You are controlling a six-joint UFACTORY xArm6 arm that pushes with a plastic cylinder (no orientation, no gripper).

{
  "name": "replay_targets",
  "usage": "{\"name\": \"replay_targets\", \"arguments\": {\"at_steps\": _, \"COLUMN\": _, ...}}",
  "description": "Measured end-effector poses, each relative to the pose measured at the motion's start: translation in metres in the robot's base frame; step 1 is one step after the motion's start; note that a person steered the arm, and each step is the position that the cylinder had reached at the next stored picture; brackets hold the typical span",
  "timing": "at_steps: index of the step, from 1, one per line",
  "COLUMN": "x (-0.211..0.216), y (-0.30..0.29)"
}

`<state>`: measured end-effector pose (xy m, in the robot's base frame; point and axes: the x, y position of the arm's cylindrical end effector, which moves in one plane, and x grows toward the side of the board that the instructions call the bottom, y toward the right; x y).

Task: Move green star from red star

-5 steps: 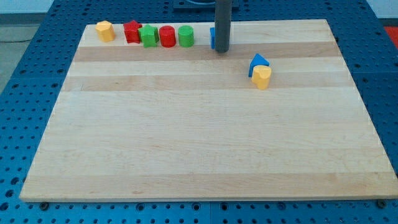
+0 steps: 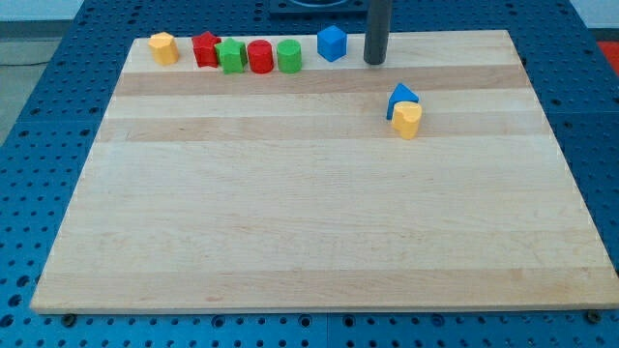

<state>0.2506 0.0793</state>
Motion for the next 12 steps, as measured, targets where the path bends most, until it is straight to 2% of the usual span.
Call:
{"name": "replay_targets", "arguments": {"at_steps": 2, "x": 0.008, "y": -0.016}}
{"name": "replay_targets", "arguments": {"at_steps": 4, "x": 0.053, "y": -0.133}}
{"name": "replay_targets", "arguments": {"at_steps": 5, "x": 0.066, "y": -0.216}}
{"name": "replay_targets", "arguments": {"at_steps": 6, "x": 0.057, "y": -0.267}}
{"name": "replay_targets", "arguments": {"at_steps": 9, "x": 0.007, "y": -0.274}}
{"name": "replay_targets", "arguments": {"at_steps": 12, "x": 0.01, "y": -0.2}}
